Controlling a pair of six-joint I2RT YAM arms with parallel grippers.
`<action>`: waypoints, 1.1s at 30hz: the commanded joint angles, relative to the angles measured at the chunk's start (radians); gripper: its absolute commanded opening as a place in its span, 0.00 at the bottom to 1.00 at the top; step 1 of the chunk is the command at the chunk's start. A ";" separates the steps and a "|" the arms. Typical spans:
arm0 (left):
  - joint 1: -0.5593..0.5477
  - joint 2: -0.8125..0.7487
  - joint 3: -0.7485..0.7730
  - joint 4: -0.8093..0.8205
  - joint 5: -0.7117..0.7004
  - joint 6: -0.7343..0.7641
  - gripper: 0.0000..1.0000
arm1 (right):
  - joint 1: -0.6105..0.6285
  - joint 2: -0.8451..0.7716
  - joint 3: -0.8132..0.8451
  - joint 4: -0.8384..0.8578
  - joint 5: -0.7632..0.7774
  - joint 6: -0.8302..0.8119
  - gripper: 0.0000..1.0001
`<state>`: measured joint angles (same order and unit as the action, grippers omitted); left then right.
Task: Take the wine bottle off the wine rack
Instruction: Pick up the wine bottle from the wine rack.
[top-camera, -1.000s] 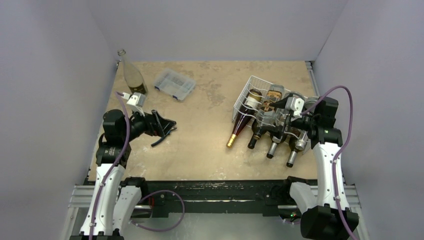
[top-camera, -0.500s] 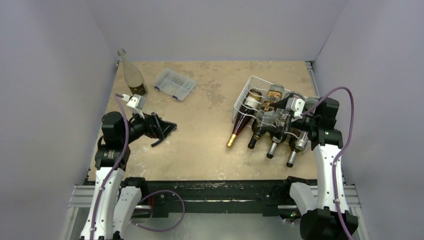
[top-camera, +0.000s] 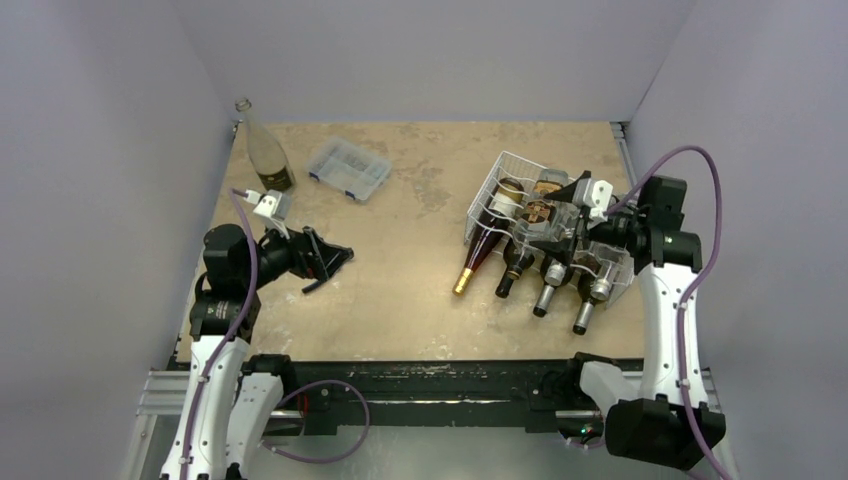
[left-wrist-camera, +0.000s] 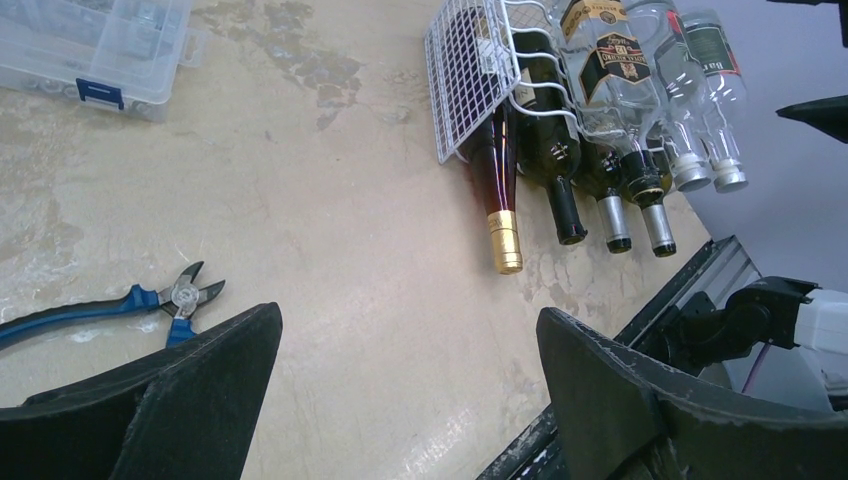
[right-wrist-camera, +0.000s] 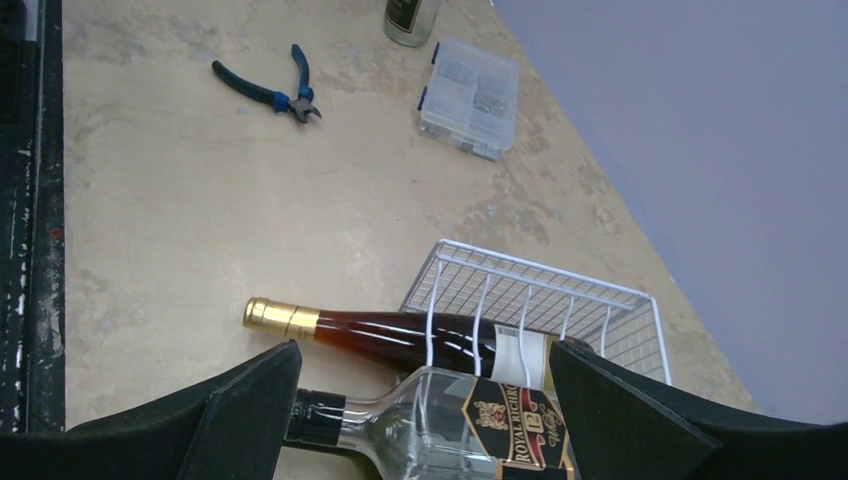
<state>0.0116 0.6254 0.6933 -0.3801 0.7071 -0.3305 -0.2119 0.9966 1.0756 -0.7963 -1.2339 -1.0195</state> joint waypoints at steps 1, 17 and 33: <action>-0.004 -0.008 0.023 0.002 0.014 -0.006 1.00 | -0.005 0.049 0.135 -0.229 0.055 -0.171 0.99; 0.053 0.008 0.015 0.038 0.069 -0.035 1.00 | 0.035 0.070 0.326 -0.339 0.245 -0.114 0.99; 0.053 0.012 0.008 0.049 0.087 -0.050 1.00 | 0.038 0.110 0.361 -0.324 0.154 -0.081 0.99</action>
<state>0.0586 0.6384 0.6933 -0.3813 0.7673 -0.3603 -0.1764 1.0763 1.3861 -1.1149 -1.0538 -1.1164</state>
